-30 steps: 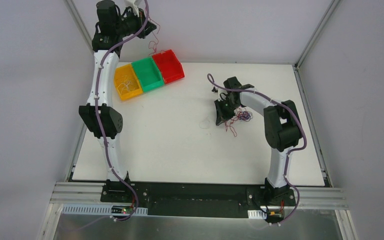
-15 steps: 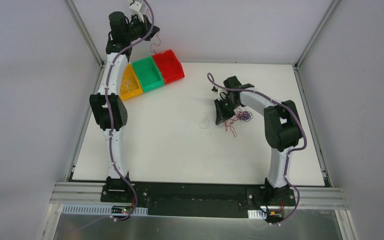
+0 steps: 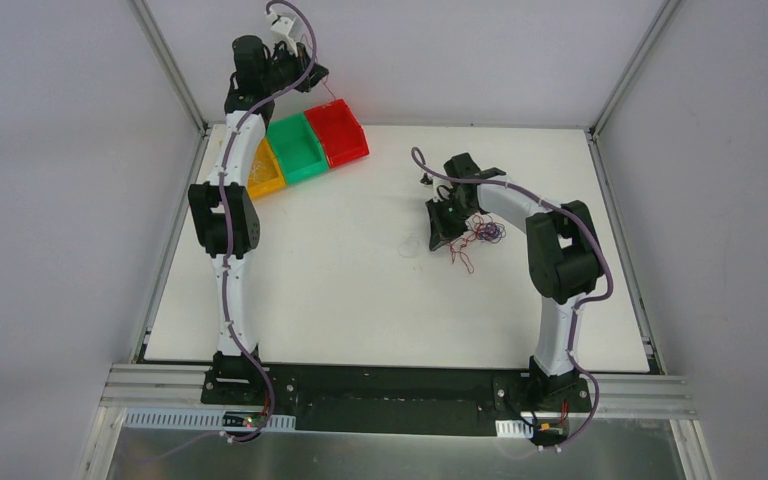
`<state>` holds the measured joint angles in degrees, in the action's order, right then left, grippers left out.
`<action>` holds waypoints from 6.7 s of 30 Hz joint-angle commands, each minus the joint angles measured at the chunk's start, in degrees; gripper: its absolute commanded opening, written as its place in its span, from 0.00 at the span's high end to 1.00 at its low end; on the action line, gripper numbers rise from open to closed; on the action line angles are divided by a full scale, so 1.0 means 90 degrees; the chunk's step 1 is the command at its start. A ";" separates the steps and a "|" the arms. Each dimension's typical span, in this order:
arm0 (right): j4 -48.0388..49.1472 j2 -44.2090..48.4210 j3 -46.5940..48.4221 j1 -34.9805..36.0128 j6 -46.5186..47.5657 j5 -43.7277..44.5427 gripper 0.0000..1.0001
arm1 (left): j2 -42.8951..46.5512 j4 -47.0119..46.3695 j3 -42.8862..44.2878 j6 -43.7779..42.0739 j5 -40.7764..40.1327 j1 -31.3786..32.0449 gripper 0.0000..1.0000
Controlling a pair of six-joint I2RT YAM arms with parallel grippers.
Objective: Untangle the cables
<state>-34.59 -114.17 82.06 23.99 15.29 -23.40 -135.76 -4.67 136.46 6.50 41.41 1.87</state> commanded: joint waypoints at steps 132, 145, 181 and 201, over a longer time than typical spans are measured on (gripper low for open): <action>-0.1568 0.0439 0.0162 -0.1732 0.0752 0.0474 1.00 | 0.2316 0.1214 -0.0632 0.0611 0.0557 -0.0774 1.00; -0.1566 0.0365 0.0247 -0.1723 0.0749 0.0460 1.00 | 0.2497 0.1494 -0.1216 0.0521 -0.0118 -0.0775 1.00; -0.2078 0.0157 0.0857 -0.1648 0.0865 0.0082 1.00 | 0.0195 0.0320 -0.1303 0.0099 -0.0681 -0.0611 0.54; -0.1218 0.0389 0.1413 -0.1071 -0.1199 -0.1536 0.49 | 0.3527 0.1864 -0.4863 -0.0073 0.1680 -0.0073 0.01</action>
<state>-41.58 -113.21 93.67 17.17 0.05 -38.68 -107.90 6.92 99.37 7.07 48.58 -1.85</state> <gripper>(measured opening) 0.499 0.989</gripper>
